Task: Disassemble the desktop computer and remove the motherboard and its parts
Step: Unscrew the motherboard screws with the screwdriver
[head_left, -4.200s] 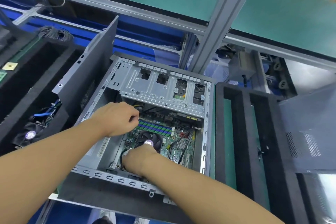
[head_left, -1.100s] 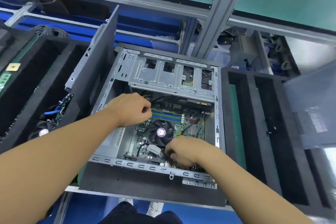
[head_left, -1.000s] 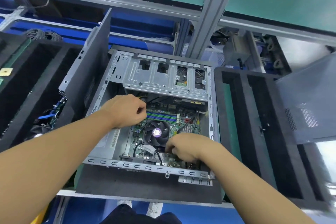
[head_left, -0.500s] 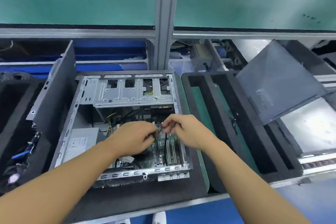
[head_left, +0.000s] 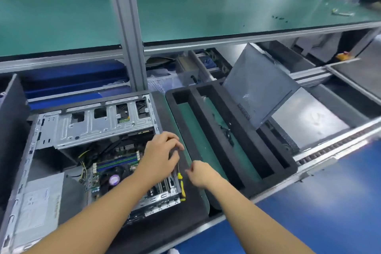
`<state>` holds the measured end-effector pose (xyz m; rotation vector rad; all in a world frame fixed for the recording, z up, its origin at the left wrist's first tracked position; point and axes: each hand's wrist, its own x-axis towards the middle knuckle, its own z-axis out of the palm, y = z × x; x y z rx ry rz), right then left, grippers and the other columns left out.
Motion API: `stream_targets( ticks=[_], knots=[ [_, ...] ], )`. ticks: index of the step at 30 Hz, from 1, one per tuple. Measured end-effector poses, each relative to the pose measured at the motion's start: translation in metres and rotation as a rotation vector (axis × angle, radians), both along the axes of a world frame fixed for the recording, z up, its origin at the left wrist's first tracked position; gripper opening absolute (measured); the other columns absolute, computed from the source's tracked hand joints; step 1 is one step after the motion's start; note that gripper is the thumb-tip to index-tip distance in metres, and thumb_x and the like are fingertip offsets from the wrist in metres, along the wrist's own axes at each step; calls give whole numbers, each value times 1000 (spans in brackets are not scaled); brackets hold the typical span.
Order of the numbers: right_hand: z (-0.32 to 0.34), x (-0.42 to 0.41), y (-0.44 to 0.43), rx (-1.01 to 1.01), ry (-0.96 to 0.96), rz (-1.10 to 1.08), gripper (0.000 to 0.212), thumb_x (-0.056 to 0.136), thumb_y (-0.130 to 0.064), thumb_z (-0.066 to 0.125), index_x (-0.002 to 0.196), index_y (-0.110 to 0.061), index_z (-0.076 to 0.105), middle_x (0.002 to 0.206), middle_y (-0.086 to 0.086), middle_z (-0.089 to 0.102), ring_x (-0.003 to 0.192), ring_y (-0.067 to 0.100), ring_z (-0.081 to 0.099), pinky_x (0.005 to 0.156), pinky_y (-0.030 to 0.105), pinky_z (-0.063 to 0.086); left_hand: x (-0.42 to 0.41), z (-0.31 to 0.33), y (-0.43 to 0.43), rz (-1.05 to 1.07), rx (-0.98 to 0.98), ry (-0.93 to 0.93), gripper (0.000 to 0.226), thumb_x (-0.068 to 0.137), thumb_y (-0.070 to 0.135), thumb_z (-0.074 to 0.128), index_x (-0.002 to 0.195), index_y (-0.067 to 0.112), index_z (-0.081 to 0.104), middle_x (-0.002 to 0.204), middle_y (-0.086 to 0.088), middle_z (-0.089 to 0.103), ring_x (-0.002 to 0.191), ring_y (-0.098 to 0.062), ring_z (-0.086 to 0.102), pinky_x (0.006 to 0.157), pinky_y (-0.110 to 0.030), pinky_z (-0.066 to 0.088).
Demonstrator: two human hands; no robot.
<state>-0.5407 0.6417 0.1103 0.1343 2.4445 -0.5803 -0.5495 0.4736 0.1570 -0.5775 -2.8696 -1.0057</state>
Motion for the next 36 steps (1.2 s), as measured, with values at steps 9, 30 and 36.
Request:
stream_targets(
  ticks=[9,30,36],
  knots=[
    [-44,-1,-32,152,-30,30,23,96,-26,56,93,-3,59,106,13,66,93,34,64,77,36,51,7,-15,-57,126,-47,-12,21,94,17,58,103,36,59,120,19,43,117,-5,35,104,-35,27],
    [98,-23,-67,-654,781,-101,18,88,-25,73,90,-35,58,79,-11,60,66,6,54,59,8,39,-20,-37,-161,160,-568,-350,36,93,35,49,128,26,51,128,3,51,116,-20,52,96,-39,39],
    [97,-26,-102,-428,703,1,18,93,-35,65,92,-27,50,69,-7,59,62,8,54,56,16,41,-19,-60,-161,24,-494,-435,46,98,45,43,139,25,46,139,3,46,130,-19,45,109,-44,34]
  ],
)
